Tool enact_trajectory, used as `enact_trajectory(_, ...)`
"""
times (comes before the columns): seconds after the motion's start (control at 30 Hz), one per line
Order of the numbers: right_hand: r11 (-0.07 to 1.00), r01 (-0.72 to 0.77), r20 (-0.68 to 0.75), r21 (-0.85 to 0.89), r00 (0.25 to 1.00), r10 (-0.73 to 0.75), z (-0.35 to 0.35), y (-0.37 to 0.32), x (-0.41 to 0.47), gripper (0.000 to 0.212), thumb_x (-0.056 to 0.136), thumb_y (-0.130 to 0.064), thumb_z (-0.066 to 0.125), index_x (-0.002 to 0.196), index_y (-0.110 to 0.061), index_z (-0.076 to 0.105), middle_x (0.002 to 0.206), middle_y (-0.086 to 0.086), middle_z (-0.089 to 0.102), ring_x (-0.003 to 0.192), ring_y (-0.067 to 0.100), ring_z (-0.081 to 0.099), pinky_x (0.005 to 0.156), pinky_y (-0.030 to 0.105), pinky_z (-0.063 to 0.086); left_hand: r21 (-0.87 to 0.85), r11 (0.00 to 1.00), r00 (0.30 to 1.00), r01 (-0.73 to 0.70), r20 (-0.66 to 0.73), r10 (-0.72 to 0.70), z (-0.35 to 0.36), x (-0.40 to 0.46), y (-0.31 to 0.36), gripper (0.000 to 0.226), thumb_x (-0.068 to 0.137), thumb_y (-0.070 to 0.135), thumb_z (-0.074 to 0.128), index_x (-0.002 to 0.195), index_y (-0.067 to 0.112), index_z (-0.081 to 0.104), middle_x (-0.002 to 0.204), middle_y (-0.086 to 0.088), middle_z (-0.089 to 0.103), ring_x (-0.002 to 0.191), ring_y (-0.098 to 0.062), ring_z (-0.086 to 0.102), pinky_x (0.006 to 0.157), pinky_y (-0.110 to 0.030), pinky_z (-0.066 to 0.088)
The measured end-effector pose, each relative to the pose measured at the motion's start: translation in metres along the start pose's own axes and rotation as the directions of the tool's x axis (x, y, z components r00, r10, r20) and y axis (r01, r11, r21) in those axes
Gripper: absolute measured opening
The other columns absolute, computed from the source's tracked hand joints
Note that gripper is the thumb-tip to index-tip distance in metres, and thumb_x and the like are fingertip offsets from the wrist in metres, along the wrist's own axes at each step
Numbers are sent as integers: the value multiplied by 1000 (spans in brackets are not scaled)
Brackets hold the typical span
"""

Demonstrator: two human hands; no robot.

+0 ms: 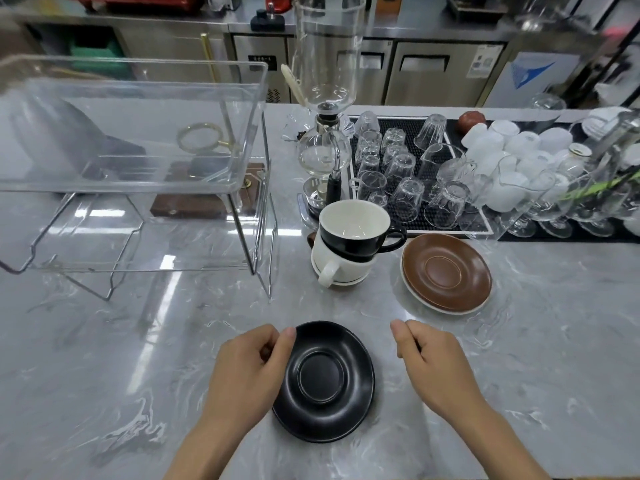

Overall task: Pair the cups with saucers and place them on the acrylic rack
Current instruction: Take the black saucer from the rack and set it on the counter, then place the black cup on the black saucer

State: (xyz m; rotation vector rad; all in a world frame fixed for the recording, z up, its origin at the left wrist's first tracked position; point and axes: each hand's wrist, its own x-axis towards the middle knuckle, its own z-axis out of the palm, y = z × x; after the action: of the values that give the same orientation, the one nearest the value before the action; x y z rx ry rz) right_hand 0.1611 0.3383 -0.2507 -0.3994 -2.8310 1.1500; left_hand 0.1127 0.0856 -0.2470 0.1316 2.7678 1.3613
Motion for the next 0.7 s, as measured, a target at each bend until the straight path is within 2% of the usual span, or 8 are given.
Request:
enact_trajectory(0.1, 998, 68, -44, 11, 997, -67, -9, -1, 10, 43, 100, -35, 45, 60, -23, 51, 55, -5, 53, 57, 13, 53, 53, 23, 39, -57, 998, 1000, -25, -20, 24, 4, 13, 17, 45, 94, 38, 60, 58, 13, 55, 53, -4, 54, 47, -5, 47, 51, -17, 38)
enact_trajectory(0.23, 985, 169, -89, -20, 981, -170, -18, -3, 23, 44, 100, -27, 45, 62, -7, 54, 52, 5, 51, 53, 21, 51, 53, 34, 39, -92, 993, 994, -79, -87, 71, 8, 29, 32, 39, 96, 26, 61, 60, 14, 58, 55, 3, 57, 49, -7, 51, 50, -14, 39)
enact_trajectory(0.33, 980, 199, -120, -10, 973, -199, -24, -5, 33, 44, 99, -26, 46, 62, -5, 54, 50, 4, 50, 49, 21, 48, 51, 37, 40, -104, 987, 987, -122, -114, 110, 15, 38, 40, 39, 98, 23, 60, 62, 5, 57, 53, 6, 53, 48, -7, 48, 48, -15, 35)
enact_trajectory(0.4, 978, 209, -147, 17, 968, -204, -26, -5, 40, 43, 101, -28, 45, 62, -12, 53, 51, -3, 50, 50, 15, 49, 48, 25, 39, -120, 983, 982, -140, -143, 122, 19, 45, 45, 42, 95, 33, 57, 64, 5, 57, 53, 2, 51, 48, -9, 46, 48, -18, 34)
enact_trajectory(0.43, 977, 209, -160, 41, 967, -200, -28, -6, 44, 42, 102, -31, 43, 63, -17, 53, 52, -9, 51, 51, 10, 49, 48, 19, 37, -128, 981, 979, -146, -162, 125, 20, 48, 48, 44, 93, 39, 54, 64, 7, 57, 54, -3, 52, 50, -13, 48, 49, -21, 35)
enact_trajectory(0.5, 977, 200, -167, 77, 968, -185, -31, -5, 54, 33, 101, -28, 46, 70, -23, 56, 55, -11, 52, 54, 10, 50, 52, 22, 40, -147, 978, 976, -148, -184, 120, 23, 57, 53, 39, 92, 44, 51, 66, 16, 59, 59, -5, 56, 55, -16, 52, 52, -22, 38)
enact_trajectory(0.57, 976, 205, -171, 70, 967, -190, -34, -4, 63, 23, 99, -20, 53, 77, -24, 58, 61, -8, 56, 61, 14, 53, 56, 28, 43, -176, 976, 979, -129, -178, 97, 25, 65, 57, 30, 91, 45, 54, 69, 27, 60, 66, 4, 61, 58, -7, 53, 55, -14, 40)
enact_trajectory(0.7, 974, 199, -210, 111, 962, -173, -39, -3, 80, 17, 92, -18, 64, 80, -28, 57, 74, -7, 60, 66, 9, 55, 58, 14, 41, -209, 972, 983, -104, -170, 68, 30, 83, 59, 13, 82, 52, 61, 81, 40, 60, 78, 17, 65, 64, -3, 57, 61, -11, 44)
